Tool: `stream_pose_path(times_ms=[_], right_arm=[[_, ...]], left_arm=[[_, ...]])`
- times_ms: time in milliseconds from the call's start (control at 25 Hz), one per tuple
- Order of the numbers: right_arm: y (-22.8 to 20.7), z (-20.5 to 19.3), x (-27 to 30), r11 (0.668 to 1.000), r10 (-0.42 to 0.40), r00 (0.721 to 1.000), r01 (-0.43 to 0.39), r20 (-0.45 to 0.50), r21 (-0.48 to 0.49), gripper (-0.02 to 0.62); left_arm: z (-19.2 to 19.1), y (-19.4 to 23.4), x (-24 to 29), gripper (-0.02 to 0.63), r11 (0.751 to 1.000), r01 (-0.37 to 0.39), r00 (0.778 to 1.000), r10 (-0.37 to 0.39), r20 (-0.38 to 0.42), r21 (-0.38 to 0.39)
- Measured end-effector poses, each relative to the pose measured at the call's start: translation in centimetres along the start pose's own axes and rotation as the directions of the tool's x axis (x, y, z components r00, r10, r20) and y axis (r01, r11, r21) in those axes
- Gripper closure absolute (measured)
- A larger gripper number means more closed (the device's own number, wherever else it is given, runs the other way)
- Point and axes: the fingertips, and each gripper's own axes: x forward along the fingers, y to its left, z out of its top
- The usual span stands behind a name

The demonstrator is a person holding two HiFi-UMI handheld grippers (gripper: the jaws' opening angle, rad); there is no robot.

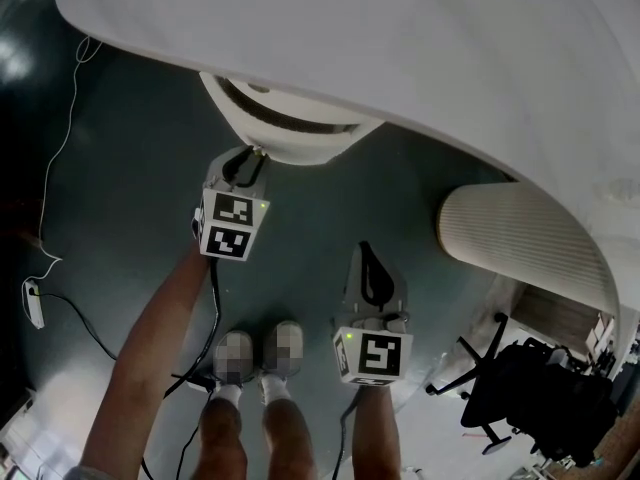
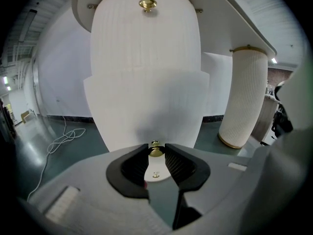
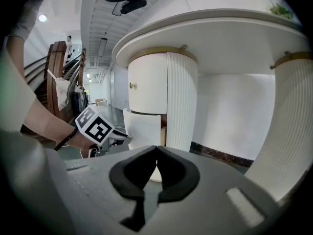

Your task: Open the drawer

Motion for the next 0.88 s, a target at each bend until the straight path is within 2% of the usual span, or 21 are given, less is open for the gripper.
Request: stream_pose_path(times_ms=[560,880], right_arm=[[3.1,0.1,-0.7,1.0,0.025,1.0,-0.024,-0.015,0.004,0.594],[4.0,0.1,-0.8,1.0,0.025,0.999,-0.025,-0.022,-0.004,0.593]], left_arm=[[-4.6,-0.8,-5.9,0.492,1.0,0.014,1.0,-0.014,-0.004,-0.025],[-5.9,-0.9,-7.7,0.492,0.999,0.012,1.0,-0.013,-0.005,-0.047]])
